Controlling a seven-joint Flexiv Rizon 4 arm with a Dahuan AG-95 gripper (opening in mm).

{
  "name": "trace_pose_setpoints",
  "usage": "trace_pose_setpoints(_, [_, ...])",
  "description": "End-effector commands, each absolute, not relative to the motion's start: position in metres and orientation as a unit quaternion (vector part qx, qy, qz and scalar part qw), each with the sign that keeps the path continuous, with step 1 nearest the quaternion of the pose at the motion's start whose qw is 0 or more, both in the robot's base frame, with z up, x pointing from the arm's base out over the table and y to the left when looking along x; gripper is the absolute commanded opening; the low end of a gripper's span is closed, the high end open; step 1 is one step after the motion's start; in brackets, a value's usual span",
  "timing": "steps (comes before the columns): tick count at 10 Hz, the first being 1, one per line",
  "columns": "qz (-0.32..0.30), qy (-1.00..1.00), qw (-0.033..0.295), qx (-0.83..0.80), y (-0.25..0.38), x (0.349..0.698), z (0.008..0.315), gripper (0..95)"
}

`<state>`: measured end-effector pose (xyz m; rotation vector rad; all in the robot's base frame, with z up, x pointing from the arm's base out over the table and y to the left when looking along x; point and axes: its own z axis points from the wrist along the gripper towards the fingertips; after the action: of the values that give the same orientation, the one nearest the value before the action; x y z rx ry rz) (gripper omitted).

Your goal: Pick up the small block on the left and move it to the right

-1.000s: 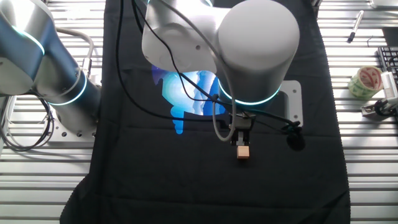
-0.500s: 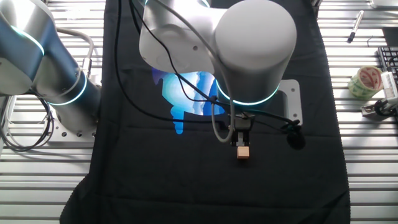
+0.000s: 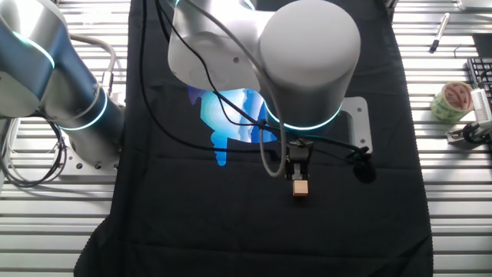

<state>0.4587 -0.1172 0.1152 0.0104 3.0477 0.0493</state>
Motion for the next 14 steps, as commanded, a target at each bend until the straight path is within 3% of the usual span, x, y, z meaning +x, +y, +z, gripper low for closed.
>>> trace_pose_setpoints(1, [0.015, 0.999, 0.051, 0.001, -0.118, 0.458, 0.115, 38.0])
trace_pose_setpoints(3, [0.014, 0.998, 0.063, -0.010, -0.121, 0.457, 0.115, 38.0])
trace_pose_setpoints(4, [0.014, 0.997, 0.068, -0.019, -0.123, 0.456, 0.114, 19.0])
trace_pose_setpoints(14, [0.018, 0.996, 0.072, -0.039, -0.145, 0.449, 0.111, 19.0])
